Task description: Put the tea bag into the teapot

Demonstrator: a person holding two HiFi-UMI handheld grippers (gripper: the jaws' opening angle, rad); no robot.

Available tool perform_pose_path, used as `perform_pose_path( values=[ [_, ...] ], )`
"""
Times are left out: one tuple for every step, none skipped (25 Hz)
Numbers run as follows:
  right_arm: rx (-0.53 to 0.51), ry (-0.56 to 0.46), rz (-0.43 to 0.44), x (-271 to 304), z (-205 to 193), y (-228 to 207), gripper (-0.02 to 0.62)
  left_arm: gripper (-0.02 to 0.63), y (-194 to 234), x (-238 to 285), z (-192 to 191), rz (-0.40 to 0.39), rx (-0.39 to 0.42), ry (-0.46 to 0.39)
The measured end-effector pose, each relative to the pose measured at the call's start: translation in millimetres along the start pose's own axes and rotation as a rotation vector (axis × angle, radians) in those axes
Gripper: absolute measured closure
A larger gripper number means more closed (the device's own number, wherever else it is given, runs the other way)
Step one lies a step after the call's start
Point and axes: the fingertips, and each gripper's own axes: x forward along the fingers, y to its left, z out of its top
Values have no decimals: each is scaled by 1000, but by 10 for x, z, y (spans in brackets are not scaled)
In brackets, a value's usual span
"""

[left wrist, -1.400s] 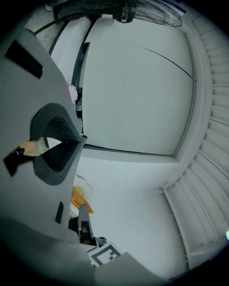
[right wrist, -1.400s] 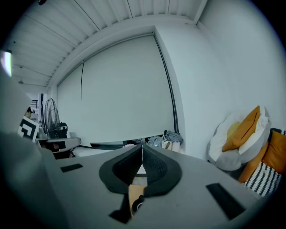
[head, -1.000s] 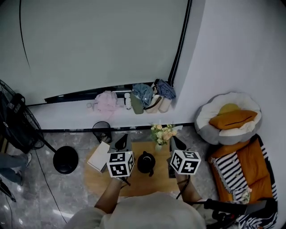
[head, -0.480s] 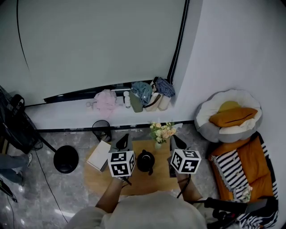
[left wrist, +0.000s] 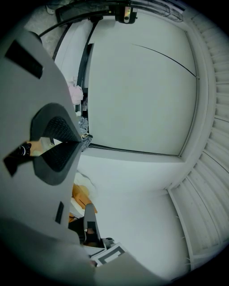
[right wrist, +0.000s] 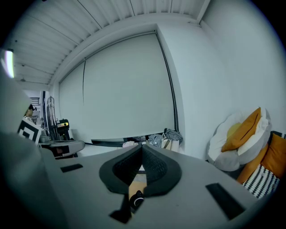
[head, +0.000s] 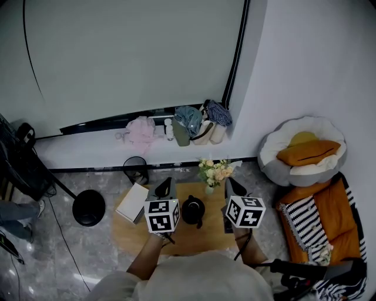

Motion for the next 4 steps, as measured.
perform_pose_path(
  values=[
    [-1, 0, 1, 3, -3, -1, 561, 589, -4, 2, -1, -1, 1, 0],
    [-1, 1, 1, 7, -4, 0, 561, 589, -7, 6, 1, -2, 1, -1],
    [-1, 2, 2, 12, -4, 0, 561, 589, -8, 9, 4, -2, 1, -1],
    [-2, 2, 3, 17, -3, 1, 561, 589, -9, 12, 8, -2, 2, 0]
  ],
)
